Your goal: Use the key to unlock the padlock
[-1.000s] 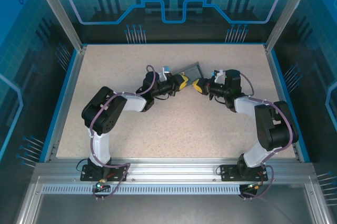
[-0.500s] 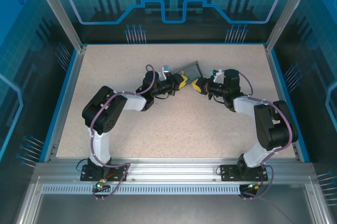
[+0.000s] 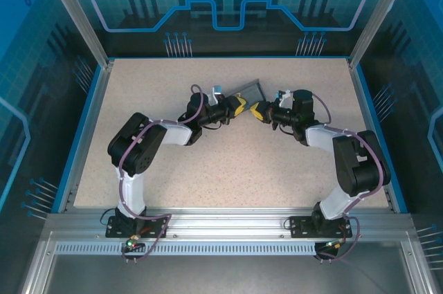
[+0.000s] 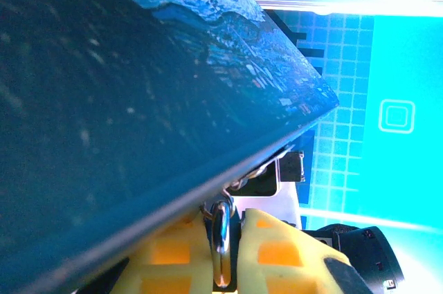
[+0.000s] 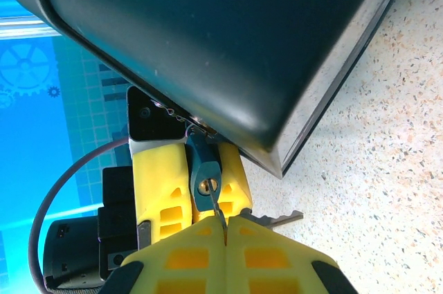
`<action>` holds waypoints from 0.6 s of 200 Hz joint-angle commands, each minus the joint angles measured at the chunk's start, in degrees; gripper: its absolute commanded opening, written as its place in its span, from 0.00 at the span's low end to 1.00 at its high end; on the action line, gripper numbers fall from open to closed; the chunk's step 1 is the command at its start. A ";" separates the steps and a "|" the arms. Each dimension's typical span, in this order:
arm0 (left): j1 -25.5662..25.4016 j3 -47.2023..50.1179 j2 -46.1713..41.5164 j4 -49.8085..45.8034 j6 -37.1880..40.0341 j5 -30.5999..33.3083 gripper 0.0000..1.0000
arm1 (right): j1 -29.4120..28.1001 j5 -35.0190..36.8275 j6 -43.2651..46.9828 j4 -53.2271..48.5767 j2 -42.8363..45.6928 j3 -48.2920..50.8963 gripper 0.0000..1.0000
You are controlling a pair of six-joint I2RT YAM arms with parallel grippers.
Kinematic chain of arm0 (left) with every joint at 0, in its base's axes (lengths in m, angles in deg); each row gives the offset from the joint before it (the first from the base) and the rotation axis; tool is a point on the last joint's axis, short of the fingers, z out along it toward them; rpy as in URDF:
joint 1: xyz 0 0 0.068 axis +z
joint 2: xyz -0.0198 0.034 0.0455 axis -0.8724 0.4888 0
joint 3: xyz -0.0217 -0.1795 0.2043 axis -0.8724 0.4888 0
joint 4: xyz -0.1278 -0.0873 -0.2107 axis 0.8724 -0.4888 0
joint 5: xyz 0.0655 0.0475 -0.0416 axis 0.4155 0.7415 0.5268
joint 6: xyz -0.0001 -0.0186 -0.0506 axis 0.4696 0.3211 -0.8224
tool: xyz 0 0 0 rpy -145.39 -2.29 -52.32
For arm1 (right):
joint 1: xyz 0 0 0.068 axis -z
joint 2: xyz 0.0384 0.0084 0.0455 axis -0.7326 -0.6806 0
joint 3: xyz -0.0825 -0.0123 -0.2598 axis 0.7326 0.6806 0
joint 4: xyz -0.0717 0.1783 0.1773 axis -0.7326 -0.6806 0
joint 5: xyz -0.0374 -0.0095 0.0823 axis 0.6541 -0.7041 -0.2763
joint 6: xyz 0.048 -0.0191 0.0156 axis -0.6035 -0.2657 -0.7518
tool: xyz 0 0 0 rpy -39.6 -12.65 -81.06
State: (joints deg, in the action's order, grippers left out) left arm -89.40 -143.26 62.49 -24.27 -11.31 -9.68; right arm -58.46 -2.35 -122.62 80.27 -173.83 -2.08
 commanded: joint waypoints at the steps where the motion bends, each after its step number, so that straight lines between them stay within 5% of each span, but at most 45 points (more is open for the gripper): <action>1: -0.46 -1.85 0.17 4.82 -0.47 -1.83 0.00 | -1.26 0.37 0.63 0.95 -1.09 -2.16 0.00; 74: -1.15 -1.85 0.26 2.49 1.16 -2.65 0.00 | -0.87 -1.78 -4.55 7.07 -4.50 -5.26 0.00; 120: -1.30 -1.85 0.35 2.02 1.45 -3.12 0.00 | -0.43 -2.77 -1.80 2.55 -4.50 -8.26 0.00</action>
State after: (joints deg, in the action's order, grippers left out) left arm -88.97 -143.26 62.54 -24.53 -11.18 -7.62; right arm -58.40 -3.90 -125.76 81.47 -177.70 -6.06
